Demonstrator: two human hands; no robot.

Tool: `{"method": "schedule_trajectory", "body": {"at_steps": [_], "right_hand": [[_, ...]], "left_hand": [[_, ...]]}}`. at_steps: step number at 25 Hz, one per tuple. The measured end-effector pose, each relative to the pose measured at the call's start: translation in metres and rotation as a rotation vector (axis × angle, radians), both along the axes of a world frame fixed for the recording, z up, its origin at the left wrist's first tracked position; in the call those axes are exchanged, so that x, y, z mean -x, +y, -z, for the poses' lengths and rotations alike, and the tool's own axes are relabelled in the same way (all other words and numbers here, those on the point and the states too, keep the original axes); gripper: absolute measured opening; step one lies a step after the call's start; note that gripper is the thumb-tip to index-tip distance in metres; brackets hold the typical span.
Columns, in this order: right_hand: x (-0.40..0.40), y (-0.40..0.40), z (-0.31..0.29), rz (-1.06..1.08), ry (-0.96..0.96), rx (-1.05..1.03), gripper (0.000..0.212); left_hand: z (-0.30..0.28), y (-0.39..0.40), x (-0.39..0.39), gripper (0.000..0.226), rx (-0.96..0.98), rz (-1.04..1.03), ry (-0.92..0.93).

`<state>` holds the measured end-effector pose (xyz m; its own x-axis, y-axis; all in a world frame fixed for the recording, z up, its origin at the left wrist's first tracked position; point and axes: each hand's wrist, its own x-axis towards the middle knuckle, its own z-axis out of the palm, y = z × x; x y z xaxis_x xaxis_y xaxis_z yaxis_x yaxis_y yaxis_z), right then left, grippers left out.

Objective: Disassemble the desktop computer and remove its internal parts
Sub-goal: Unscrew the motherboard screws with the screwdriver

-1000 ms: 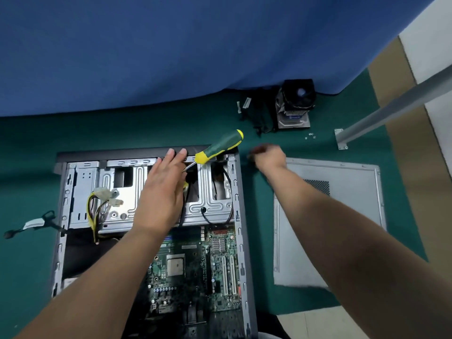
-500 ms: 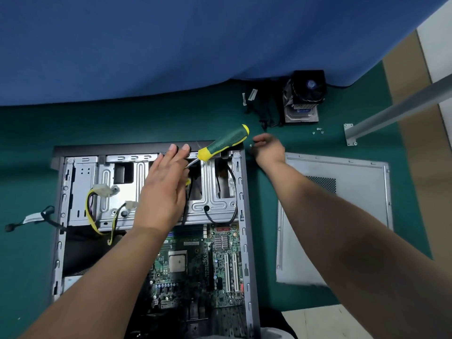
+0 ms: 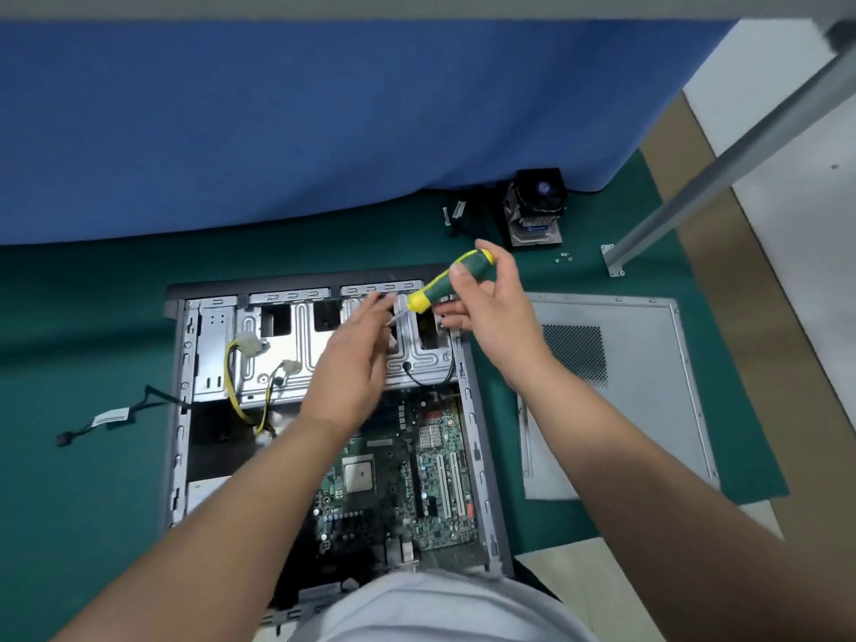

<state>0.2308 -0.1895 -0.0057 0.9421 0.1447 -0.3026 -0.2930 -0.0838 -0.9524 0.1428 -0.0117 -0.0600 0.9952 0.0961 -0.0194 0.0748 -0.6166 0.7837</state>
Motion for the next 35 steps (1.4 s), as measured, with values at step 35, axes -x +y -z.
{"method": "schedule_trajectory", "body": {"at_steps": [35], "right_hand": [[0.124, -0.029, 0.063, -0.283, -0.509, 0.788, 0.042]], "left_hand": [[0.031, 0.083, 0.105, 0.063, -0.810, 0.090, -0.001]]}}
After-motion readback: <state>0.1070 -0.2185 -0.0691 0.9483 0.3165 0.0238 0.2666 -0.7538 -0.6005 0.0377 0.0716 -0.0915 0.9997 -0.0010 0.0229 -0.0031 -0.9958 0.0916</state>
